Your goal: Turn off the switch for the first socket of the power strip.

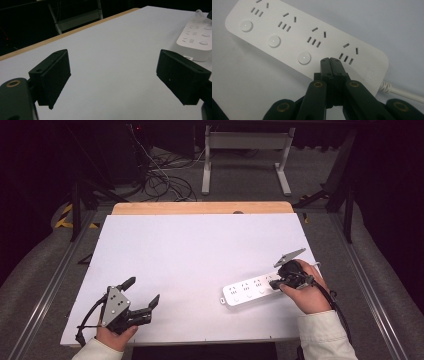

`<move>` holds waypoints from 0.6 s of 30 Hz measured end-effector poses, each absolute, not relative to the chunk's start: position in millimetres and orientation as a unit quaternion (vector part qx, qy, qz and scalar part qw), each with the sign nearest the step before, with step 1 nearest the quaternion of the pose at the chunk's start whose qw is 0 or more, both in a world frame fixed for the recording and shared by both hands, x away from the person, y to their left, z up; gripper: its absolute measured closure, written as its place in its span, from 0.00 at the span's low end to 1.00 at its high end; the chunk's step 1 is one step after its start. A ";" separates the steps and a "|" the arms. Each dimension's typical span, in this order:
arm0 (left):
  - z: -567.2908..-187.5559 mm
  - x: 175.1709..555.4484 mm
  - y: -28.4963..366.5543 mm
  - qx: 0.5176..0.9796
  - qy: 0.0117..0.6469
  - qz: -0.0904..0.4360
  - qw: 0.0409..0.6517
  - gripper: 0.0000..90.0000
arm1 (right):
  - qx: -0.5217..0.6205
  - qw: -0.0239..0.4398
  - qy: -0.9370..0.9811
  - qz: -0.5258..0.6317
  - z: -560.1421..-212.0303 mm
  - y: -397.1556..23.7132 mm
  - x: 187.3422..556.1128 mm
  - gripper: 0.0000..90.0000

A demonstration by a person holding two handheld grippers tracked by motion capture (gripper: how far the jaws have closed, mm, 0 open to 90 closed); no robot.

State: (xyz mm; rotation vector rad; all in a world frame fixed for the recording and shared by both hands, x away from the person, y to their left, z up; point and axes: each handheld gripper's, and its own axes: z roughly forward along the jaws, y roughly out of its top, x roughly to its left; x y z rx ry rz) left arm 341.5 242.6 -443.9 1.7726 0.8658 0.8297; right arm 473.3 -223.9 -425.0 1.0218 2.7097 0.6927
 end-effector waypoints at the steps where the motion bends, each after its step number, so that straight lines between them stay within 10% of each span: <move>1: -443.9 341.5 242.6 0.726 0.355 0.340 0.480 0.14 | 0.342 0.082 0.907 0.233 -425.7 -224.2 473.7 1.00; 18: -444.1 341.6 242.4 0.726 0.357 0.339 0.480 0.14 | 0.351 0.092 0.907 0.215 -430.7 -223.2 476.2 1.00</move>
